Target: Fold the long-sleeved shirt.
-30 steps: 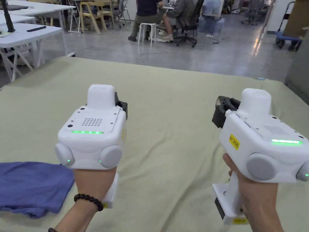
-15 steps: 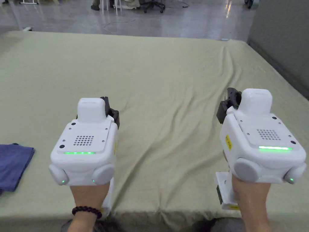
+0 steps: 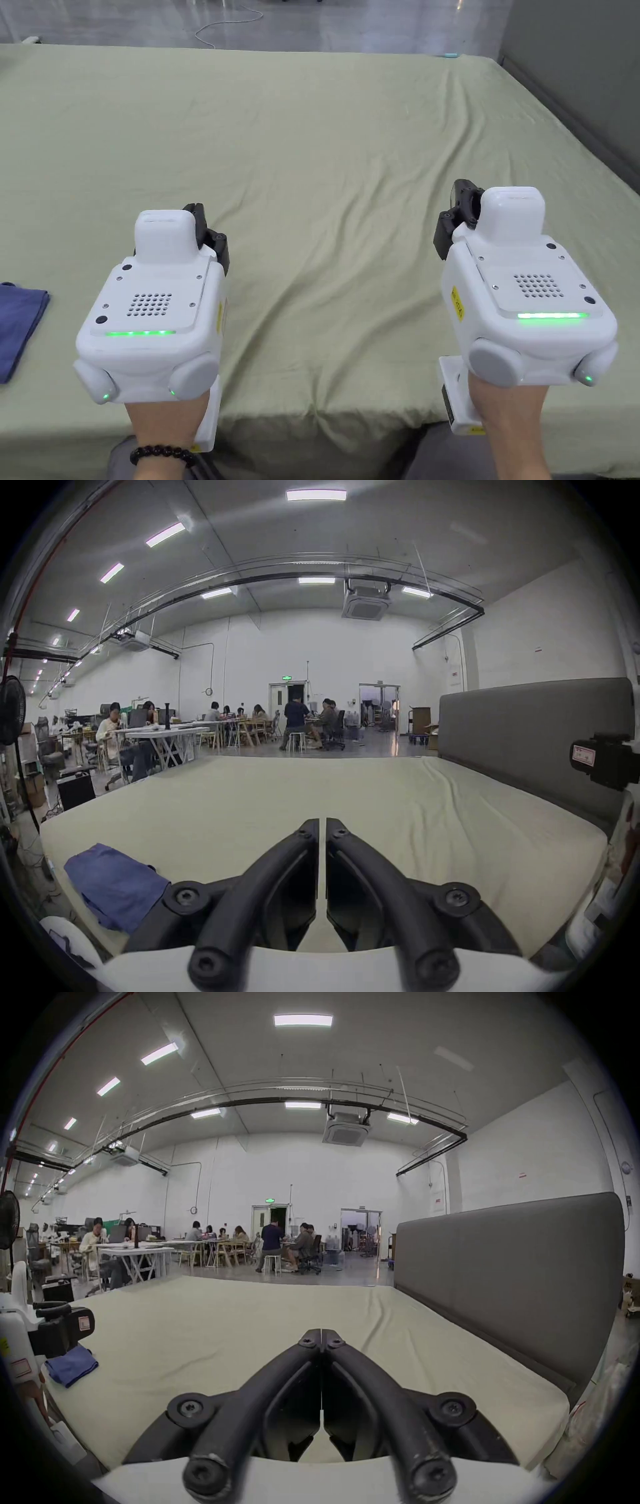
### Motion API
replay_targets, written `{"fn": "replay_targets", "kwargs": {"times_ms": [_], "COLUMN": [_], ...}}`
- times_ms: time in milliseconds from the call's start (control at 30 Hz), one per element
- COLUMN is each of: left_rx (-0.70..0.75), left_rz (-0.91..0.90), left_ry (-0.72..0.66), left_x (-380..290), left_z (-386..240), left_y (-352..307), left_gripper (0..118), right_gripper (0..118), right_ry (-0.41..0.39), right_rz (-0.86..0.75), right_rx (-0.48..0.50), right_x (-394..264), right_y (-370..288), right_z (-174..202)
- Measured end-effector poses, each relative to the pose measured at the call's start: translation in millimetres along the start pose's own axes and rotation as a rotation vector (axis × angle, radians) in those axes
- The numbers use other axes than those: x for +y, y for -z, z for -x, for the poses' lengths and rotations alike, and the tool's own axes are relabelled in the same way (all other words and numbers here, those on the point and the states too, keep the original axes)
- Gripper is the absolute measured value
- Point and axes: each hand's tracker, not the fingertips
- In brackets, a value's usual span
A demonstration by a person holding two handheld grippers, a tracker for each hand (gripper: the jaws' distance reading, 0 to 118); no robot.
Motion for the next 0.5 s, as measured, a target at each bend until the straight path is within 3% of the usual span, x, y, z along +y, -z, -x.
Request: {"fn": "replay_targets", "kwargs": {"times_ms": [167,200,233,267,300,333,400,500], "left_rx": [0.007,0.009,0.01,0.01,0.01,0.013,0.019,0.018], "left_rz": [-0.003,-0.003,0.0,0.003,0.01,0.017,0.004,-0.022], "left_ry": [0.011,0.01,0.01,0.011,0.011,0.012,0.007,0.011], "left_x": [-0.7,-0.2,0.6,1.7,2.3,1.9,-0.9,-1.6], "left_z": [4.6,6.3,8.1,8.5,9.5,9.9,11.3,12.9], "left_y": [-1.5,-0.7,0.5,-0.2,0.8,2.0,1.3,1.8], "left_gripper": [5,21,41,63,94,109,118,118], "right_gripper": [0,5,20,39,64,79,98,99], "right_ry": [-0.004,-0.007,-0.012,-0.021,-0.022,-0.021,-0.022,-0.028], "right_rz": [0.013,0.012,0.013,0.014,0.015,0.017,0.018,0.018], "right_rx": [0.0,0.0,-0.002,-0.004,0.002,0.003,-0.009,-0.022], "right_x": [-0.7,-0.5,0.3,0.8,0.7,0.5,-1.9,-3.3], "right_y": [1.8,2.0,2.6,3.0,3.6,4.9,6.7,7.3], "right_z": [4.0,4.9,5.9,6.5,7.5,9.3,10.2,10.2]}}
